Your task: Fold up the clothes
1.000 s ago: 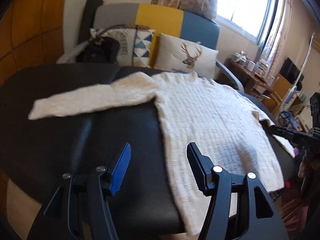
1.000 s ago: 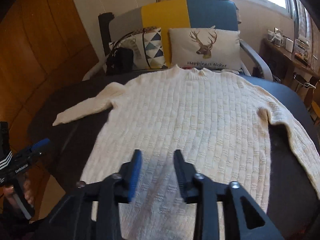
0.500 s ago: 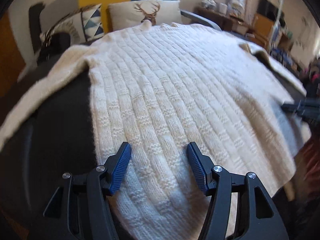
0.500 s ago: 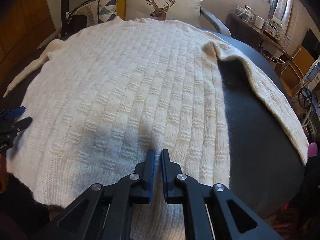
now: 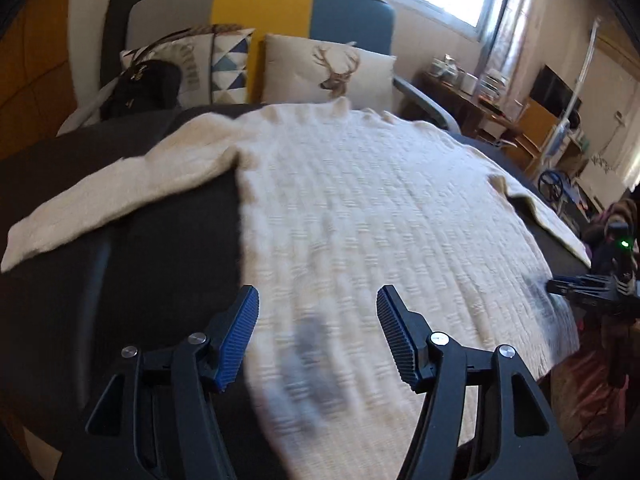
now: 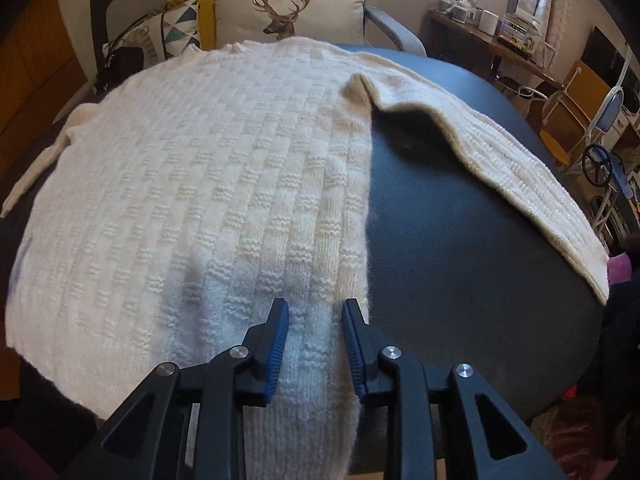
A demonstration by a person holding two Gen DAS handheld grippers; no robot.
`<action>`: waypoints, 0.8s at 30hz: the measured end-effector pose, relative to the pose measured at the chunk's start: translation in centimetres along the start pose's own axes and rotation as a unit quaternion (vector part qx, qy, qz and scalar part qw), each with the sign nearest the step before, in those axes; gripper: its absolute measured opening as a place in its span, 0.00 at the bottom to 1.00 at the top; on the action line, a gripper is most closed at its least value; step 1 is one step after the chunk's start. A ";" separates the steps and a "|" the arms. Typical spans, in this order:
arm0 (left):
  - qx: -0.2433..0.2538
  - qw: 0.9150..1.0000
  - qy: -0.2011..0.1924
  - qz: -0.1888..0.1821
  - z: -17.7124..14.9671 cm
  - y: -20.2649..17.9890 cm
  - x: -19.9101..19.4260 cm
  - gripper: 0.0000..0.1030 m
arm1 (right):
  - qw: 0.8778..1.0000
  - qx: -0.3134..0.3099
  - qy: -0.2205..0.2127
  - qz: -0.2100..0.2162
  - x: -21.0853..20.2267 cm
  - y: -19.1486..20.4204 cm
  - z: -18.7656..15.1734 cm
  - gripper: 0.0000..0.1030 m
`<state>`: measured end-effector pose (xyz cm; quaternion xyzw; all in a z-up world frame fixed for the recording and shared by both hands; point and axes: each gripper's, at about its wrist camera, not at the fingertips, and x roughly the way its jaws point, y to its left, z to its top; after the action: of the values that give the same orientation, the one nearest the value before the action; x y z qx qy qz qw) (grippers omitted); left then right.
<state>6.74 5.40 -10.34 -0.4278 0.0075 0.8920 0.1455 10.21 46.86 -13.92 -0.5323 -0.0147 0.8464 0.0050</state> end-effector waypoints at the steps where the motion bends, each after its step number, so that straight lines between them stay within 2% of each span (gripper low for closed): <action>1: 0.015 1.000 0.013 0.011 -0.2 -1.1 1.1 0.63 | 1.000 -0.015 -0.014 -0.017 0.0 0.6 0.0 0.21; 3: 0.025 0.998 0.050 0.019 -1.2 -2.2 3.3 0.63 | 0.999 -0.023 -0.022 -0.041 -0.1 1.2 0.2 0.08; 5: 0.040 0.998 0.043 0.036 -2.2 -2.7 3.6 0.63 | 0.997 -0.023 -0.017 -0.066 -0.4 0.7 0.4 0.07; 6: 0.048 0.997 0.044 0.045 -2.5 -2.9 3.4 0.63 | 0.998 -0.022 -0.009 -0.064 -0.6 0.3 0.4 0.07; 8: 0.044 0.997 0.038 0.041 -2.2 -2.5 2.4 0.63 | 0.999 -0.010 -0.012 -0.047 -1.7 -0.4 0.5 0.10; 10: 0.026 0.999 0.018 0.028 -1.3 -1.5 0.8 0.63 | 0.999 0.009 -0.039 -0.012 -3.5 -0.6 0.9 0.23; 14: -0.007 0.999 -0.038 0.007 2.2 -0.8 -1.4 0.63 | 0.996 -0.002 -0.080 0.042 -4.4 2.1 3.8 0.24; 17: -0.003 0.999 -0.031 0.035 3.2 -2.0 0.4 0.63 | 0.997 -0.030 -0.058 0.041 -1.7 5.1 6.2 0.24; 19: -0.005 0.999 0.000 0.051 3.1 -2.2 2.9 0.63 | 0.998 -0.041 -0.030 0.026 1.0 6.6 7.3 0.24; 20: -0.004 0.998 0.020 0.059 2.7 -2.3 4.3 0.63 | 0.999 -0.048 -0.016 0.013 2.4 7.0 7.5 0.23; 21: -0.001 0.997 0.037 0.072 1.8 -2.4 5.4 0.63 | 0.998 -0.053 -0.012 0.004 3.4 7.3 7.4 0.12; 22: 0.003 0.995 0.053 0.087 0.7 -2.4 6.5 0.63 | 0.998 -0.059 -0.011 -0.002 4.1 7.5 7.4 0.07; 24: 0.008 0.995 0.031 0.090 0.2 -2.6 5.9 0.63 | 0.997 -0.072 -0.018 -0.003 3.8 7.8 7.7 0.03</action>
<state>3.77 9.46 -14.46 -0.4514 0.0578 0.8879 0.0679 1.72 39.02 -14.22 -0.5155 -0.0776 0.8528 -0.0312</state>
